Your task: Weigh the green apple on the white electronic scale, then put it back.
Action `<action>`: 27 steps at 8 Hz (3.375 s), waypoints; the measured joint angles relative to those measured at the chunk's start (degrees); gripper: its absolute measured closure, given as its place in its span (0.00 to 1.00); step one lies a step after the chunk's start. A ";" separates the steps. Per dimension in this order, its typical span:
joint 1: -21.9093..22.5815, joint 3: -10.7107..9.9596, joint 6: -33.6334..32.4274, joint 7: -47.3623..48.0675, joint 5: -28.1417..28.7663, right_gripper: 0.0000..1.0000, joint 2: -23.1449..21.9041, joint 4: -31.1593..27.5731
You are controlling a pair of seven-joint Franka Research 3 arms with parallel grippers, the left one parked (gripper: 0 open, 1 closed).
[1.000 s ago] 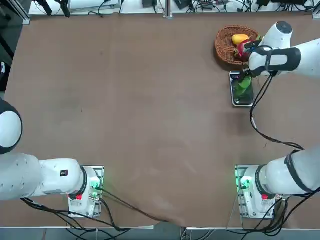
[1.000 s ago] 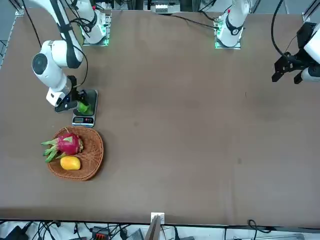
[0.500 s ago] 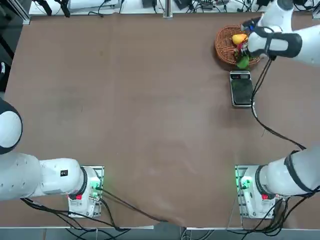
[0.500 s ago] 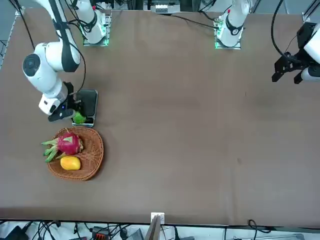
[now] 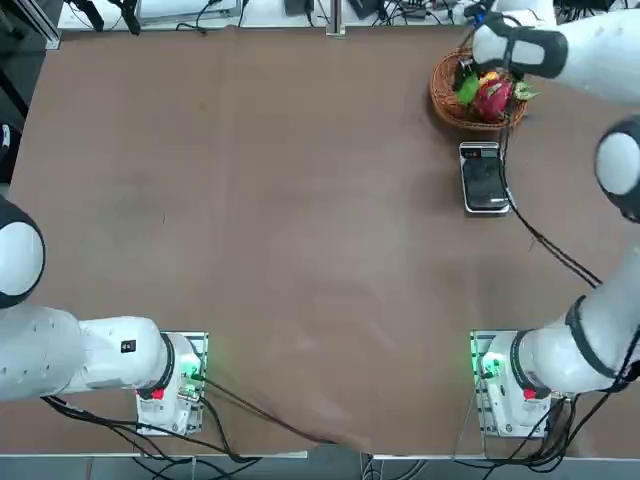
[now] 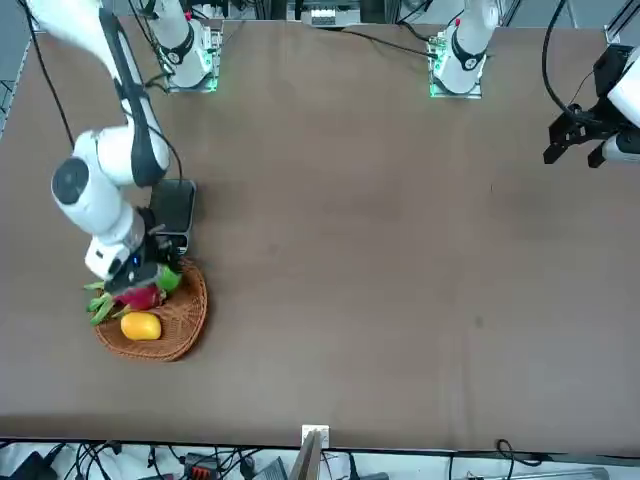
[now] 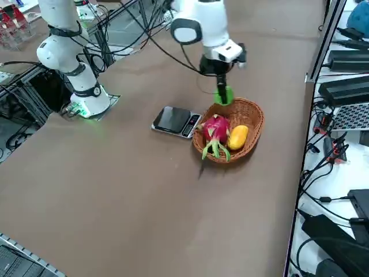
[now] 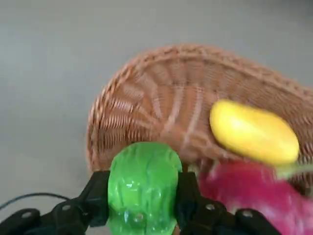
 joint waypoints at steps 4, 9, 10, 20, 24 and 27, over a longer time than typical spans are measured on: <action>-0.03 -0.10 -0.13 0.00 0.00 0.33 10.08 8.05; -0.03 -0.18 -0.18 0.00 -0.01 0.17 12.90 9.18; -0.04 -0.23 -0.18 0.00 -0.02 0.01 12.92 9.73; 0.13 -0.27 -37.25 9.98 0.00 0.00 -15.37 14.86; 0.07 -0.54 -44.11 11.32 -0.02 0.00 -27.04 10.77; -0.83 -1.12 -45.22 11.36 -0.03 0.00 -32.44 7.80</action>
